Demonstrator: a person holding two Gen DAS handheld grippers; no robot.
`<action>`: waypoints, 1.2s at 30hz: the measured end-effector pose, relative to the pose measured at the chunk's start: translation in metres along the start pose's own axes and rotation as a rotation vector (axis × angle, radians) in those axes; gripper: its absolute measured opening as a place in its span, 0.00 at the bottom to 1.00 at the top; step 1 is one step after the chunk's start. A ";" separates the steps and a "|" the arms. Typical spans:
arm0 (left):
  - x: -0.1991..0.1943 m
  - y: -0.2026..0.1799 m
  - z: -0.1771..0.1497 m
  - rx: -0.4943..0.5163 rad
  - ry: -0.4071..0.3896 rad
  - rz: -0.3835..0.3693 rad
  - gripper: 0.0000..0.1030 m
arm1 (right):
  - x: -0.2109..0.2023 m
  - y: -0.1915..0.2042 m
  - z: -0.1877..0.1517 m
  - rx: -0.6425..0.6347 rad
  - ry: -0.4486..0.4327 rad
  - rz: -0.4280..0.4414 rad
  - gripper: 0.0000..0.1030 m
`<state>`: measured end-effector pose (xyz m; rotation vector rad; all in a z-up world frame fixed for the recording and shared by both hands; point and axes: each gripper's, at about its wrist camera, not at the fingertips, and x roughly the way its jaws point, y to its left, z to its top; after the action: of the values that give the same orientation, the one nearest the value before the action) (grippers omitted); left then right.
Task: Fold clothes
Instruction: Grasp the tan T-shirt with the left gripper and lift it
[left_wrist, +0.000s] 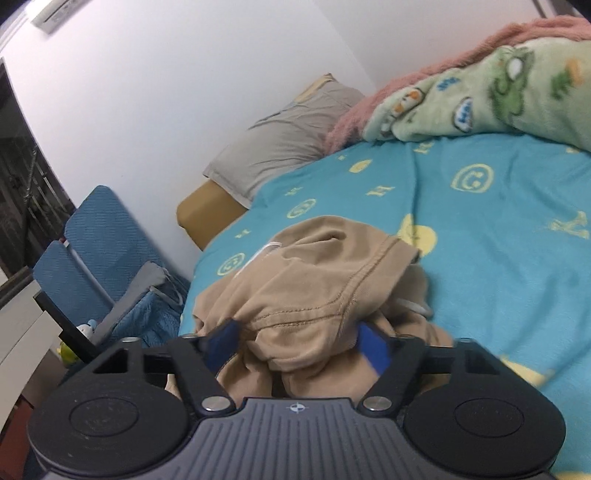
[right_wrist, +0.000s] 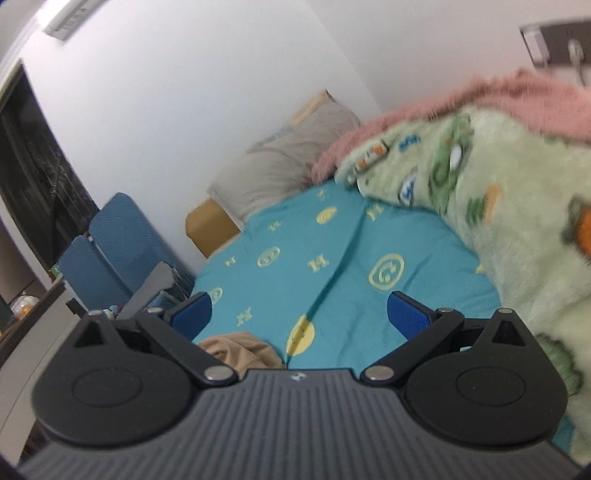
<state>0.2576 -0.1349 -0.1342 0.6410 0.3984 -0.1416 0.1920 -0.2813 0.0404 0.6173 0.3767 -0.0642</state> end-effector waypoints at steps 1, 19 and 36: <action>0.001 0.004 0.001 -0.017 -0.007 -0.010 0.45 | 0.006 -0.002 -0.002 0.005 0.014 -0.002 1.00; -0.175 0.159 -0.014 -0.607 -0.269 -0.259 0.15 | 0.012 0.047 -0.035 -0.180 0.086 0.145 1.00; -0.138 0.215 -0.074 -0.845 -0.165 -0.420 0.15 | 0.025 0.154 -0.095 -0.405 0.161 0.393 0.71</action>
<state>0.1616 0.0819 -0.0139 -0.2929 0.3863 -0.3952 0.2108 -0.0991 0.0452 0.2858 0.4040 0.4311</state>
